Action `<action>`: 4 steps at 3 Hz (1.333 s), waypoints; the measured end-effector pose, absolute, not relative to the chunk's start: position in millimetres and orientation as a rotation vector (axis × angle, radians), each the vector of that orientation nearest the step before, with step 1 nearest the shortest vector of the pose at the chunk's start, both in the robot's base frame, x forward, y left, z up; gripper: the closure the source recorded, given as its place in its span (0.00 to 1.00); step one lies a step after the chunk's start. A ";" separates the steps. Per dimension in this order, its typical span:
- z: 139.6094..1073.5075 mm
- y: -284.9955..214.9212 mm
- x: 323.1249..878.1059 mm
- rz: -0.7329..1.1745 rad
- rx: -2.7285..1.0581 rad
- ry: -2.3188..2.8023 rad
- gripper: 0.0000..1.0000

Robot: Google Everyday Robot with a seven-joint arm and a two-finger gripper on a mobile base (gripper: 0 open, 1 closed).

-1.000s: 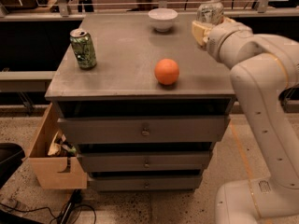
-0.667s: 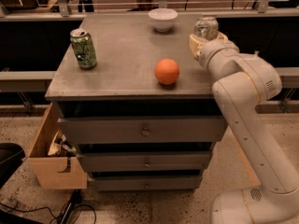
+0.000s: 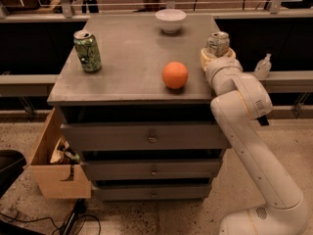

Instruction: Place 7up can upright

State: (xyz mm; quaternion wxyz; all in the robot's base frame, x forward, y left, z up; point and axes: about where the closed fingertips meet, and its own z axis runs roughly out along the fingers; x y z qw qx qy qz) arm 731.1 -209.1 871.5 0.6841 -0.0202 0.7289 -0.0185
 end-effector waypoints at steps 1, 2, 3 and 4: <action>867.3 -206.5 733.5 -0.036 -0.040 1.638 1.00; 862.5 -200.4 738.6 -0.023 -0.027 1.636 1.00; 863.4 -200.4 738.7 -0.023 -0.027 1.636 0.85; 863.4 -200.5 738.7 -0.023 -0.027 1.636 0.62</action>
Offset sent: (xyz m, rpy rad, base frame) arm 0.0168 0.0266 -0.0162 0.0723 -0.0194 0.0038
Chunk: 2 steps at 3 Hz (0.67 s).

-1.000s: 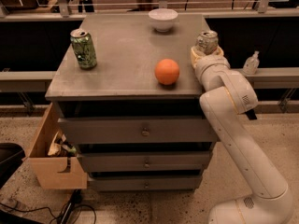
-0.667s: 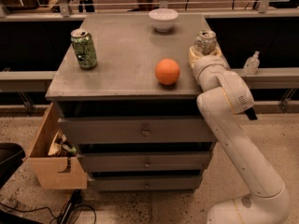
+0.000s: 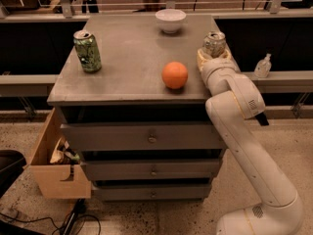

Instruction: Place 7up can upright

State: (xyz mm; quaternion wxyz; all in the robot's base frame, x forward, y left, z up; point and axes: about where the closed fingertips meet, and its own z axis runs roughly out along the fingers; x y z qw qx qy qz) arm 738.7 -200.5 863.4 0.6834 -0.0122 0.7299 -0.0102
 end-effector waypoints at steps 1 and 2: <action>863.3 -200.5 738.8 -0.023 -0.027 1.637 0.39; 863.3 -200.5 738.8 -0.023 -0.027 1.637 0.16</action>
Offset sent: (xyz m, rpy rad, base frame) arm 0.0000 0.0000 -0.0001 0.0000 0.0001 0.0000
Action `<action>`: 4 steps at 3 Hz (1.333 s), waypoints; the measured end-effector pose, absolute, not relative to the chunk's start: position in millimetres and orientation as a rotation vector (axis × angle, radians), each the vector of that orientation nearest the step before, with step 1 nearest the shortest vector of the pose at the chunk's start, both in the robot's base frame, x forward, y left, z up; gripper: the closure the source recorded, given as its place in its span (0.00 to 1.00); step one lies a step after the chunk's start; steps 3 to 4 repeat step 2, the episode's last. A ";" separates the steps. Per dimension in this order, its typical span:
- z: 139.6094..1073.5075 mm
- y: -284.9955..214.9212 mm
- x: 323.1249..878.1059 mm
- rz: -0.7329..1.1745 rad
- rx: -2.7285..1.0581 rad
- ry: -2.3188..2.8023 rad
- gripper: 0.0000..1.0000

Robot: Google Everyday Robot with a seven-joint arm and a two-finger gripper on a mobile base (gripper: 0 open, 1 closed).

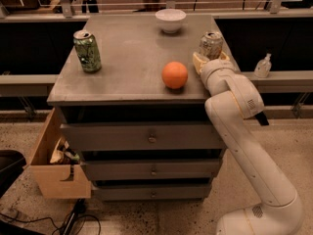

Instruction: Place 7up can upright

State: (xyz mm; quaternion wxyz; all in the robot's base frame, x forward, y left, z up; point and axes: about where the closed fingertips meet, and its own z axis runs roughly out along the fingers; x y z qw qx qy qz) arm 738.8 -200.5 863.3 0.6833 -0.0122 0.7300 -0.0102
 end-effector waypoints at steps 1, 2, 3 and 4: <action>860.1 -201.0 741.1 -0.025 -0.026 1.643 0.00; 859.9 -201.0 741.2 -0.025 -0.026 1.644 0.00; 859.9 -201.0 741.2 -0.025 -0.026 1.644 0.00; 859.9 -201.0 741.2 -0.025 -0.026 1.644 0.00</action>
Offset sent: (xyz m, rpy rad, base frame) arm 0.0020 -0.0004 -0.0027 -0.0006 0.0056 -0.0020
